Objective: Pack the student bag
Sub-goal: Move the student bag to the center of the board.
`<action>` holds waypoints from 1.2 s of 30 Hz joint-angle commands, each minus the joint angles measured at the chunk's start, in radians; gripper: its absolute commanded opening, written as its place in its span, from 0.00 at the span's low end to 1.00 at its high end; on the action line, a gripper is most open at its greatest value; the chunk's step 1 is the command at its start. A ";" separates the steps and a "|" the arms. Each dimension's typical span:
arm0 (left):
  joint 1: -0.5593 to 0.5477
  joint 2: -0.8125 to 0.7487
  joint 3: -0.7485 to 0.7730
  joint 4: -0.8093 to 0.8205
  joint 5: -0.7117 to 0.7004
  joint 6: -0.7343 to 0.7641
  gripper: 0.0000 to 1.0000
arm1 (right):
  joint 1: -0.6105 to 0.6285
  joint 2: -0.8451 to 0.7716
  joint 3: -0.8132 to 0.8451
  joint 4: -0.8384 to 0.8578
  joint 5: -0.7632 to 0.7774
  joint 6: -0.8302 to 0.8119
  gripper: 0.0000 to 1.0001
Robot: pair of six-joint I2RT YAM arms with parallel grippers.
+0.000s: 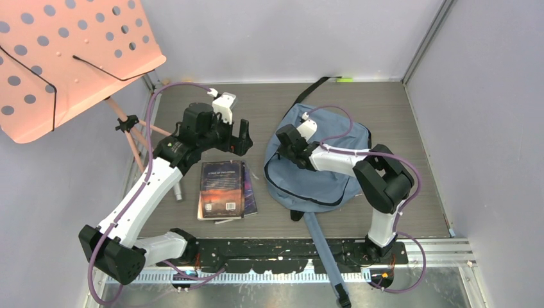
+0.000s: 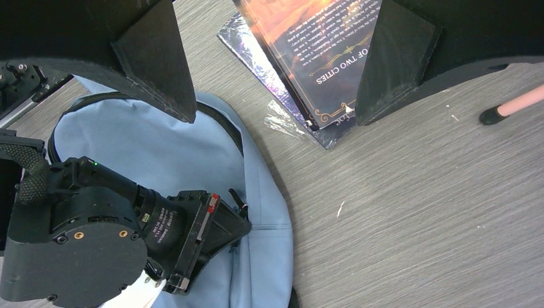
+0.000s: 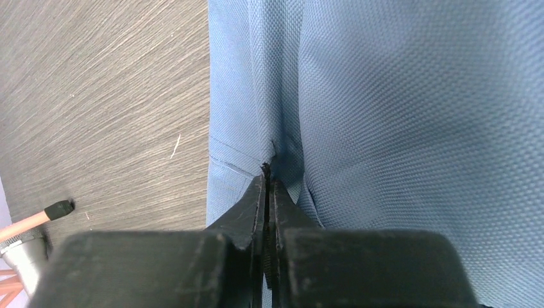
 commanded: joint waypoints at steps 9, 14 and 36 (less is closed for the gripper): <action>0.004 -0.002 -0.004 0.046 0.021 -0.016 0.98 | 0.026 -0.100 0.000 0.081 0.032 -0.099 0.16; 0.004 0.001 -0.003 0.046 0.021 -0.016 0.98 | 0.026 -0.082 0.021 0.076 0.019 -0.112 0.20; 0.004 0.003 -0.005 0.049 0.036 -0.022 0.98 | 0.050 -0.134 -0.001 0.114 0.003 -0.225 0.01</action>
